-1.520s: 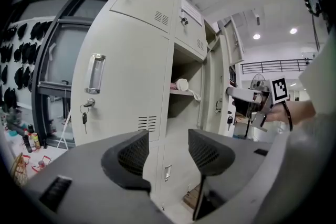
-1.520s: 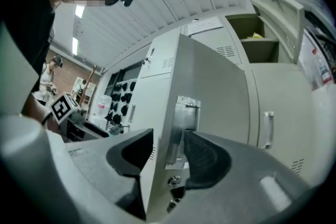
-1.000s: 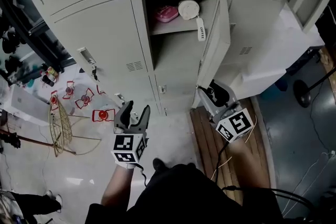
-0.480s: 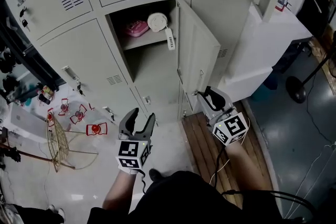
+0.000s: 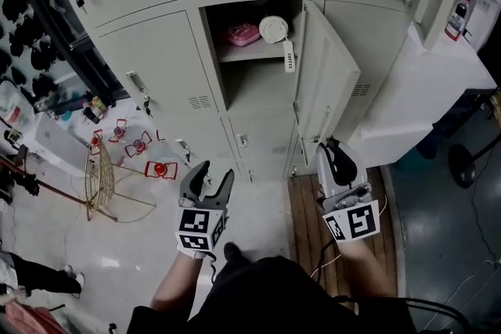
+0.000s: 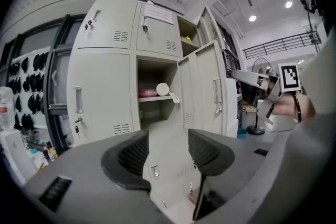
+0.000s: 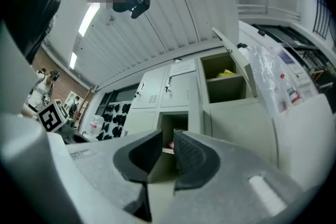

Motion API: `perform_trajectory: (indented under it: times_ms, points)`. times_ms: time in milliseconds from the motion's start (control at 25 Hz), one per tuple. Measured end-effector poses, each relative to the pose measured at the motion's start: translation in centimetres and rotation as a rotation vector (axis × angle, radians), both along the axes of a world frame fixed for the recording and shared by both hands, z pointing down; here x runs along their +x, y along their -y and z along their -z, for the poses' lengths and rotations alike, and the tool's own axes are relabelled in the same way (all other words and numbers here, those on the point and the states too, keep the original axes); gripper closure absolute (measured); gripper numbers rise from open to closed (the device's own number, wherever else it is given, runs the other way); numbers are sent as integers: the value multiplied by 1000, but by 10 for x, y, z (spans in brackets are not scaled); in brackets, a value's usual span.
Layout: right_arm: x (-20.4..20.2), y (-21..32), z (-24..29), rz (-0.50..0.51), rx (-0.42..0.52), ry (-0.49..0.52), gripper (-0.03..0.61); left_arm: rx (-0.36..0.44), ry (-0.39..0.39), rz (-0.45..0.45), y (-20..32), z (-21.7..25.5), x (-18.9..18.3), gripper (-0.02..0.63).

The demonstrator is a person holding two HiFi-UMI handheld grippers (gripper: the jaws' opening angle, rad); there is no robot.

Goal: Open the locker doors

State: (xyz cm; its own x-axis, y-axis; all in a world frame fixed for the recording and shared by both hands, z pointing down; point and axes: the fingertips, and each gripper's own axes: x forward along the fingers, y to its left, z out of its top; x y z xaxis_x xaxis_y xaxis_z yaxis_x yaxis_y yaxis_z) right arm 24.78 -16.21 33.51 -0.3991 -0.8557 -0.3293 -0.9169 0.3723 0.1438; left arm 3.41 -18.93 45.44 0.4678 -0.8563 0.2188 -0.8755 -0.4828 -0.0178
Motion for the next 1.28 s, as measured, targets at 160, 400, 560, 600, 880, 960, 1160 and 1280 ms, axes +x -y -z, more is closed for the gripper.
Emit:
perform_trajectory:
  times_ms: [160,400,560,600,880,960,1160,1280]
  points:
    - [-40,14,-32,107,-62,21,511,-24,41,114,-19,-16,-45,380]
    - [-114,49,-104,205,-203,-36,500,-115,50,301,-48,-49,-131,380]
    - [-165,78,-158,252,-324,-112,488,-108,28,343,-47,-62,-172,380]
    - [-177,85,-171,257,-351,-130,486,-110,29,345,-47,-66,-182,380]
    - [-269,133,-269,235,-546,-229,480,-159,4,383,-29,-87,-289,380]
    - [-293,147,-292,221,-593,-242,480,-162,6,380,-19,-92,-317,380]
    - [-358,186,-346,210,-689,-232,479,-223,-3,376,0,-119,-381,380]
    - [-395,205,-381,205,-731,-248,474,-261,27,404,-1,-145,-422,380]
